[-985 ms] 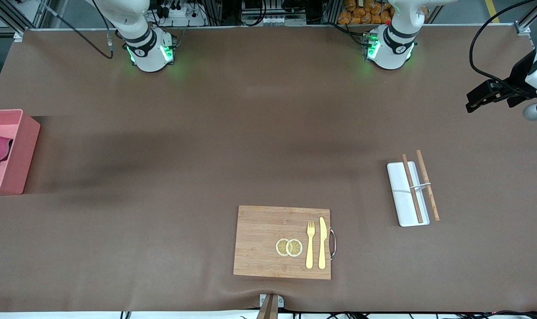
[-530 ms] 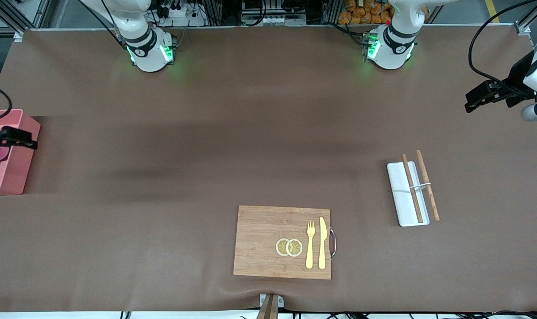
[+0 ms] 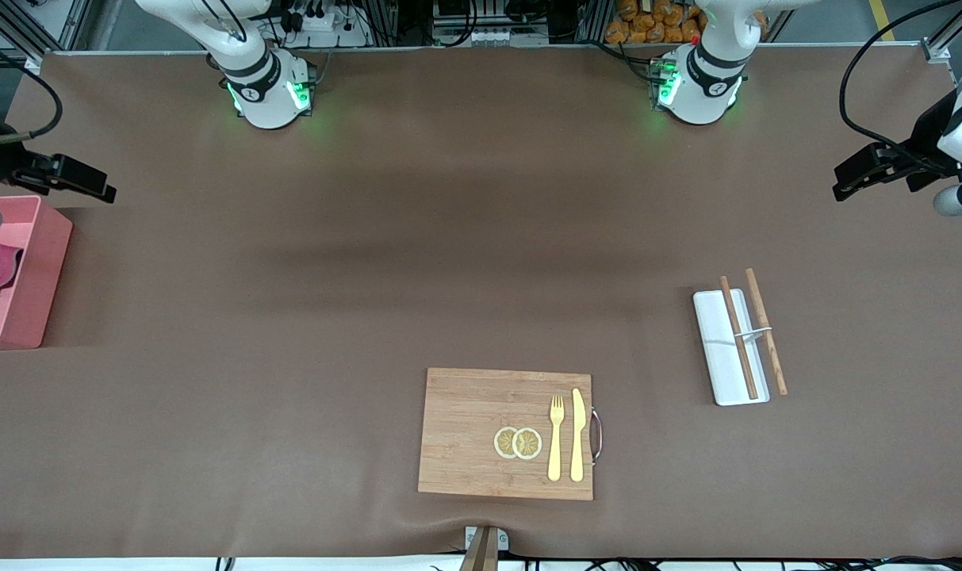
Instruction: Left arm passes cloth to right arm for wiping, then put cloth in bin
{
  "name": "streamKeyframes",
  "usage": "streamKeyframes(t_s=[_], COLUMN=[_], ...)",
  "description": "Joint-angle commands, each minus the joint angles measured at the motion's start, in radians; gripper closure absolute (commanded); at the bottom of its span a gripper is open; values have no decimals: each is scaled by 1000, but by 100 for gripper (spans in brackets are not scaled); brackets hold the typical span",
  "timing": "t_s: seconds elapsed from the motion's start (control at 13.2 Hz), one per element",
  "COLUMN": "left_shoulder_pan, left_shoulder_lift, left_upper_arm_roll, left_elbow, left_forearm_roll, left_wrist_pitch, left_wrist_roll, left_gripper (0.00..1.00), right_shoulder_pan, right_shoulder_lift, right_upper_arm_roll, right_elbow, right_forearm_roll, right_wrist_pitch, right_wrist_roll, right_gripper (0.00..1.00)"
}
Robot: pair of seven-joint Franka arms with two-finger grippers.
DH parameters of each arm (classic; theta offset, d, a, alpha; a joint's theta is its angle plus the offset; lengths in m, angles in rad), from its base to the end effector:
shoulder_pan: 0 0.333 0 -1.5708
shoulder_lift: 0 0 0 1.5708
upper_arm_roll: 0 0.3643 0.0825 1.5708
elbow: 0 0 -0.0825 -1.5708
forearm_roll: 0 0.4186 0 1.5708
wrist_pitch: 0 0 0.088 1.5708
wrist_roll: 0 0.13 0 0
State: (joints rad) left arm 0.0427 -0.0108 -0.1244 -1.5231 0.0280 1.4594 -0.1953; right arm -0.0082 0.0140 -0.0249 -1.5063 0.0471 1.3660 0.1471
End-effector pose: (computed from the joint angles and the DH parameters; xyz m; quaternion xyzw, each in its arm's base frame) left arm 0.5710 -0.0433 0.6705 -0.9979 -0.0580 0.0242 0.0181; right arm 0.5684 -0.0119 0.6578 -0.9930 0.0867 0.0782 0.0188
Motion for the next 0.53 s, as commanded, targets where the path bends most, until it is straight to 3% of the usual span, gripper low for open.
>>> streamKeyframes(t_s=[0.0, 0.45], left_shoulder_pan=[3, 2], left_shoulder_lift=[-23, -51], left_upper_arm_roll=[-1, -6], left_elbow=[-8, -6], left_forearm_roll=[13, 12], left_wrist_pitch=[-8, -17], left_wrist_roll=[1, 13], left_gripper=[0, 0], right_shoulder_pan=[-16, -88], right_shoulder_lift=[-32, -28], right_upper_arm_roll=[-9, -10], right_elbow=[-23, -11], right_forearm_roll=[25, 14], right_wrist_pitch=[5, 93], right_wrist_roll=[17, -122], right_gripper=[0, 0])
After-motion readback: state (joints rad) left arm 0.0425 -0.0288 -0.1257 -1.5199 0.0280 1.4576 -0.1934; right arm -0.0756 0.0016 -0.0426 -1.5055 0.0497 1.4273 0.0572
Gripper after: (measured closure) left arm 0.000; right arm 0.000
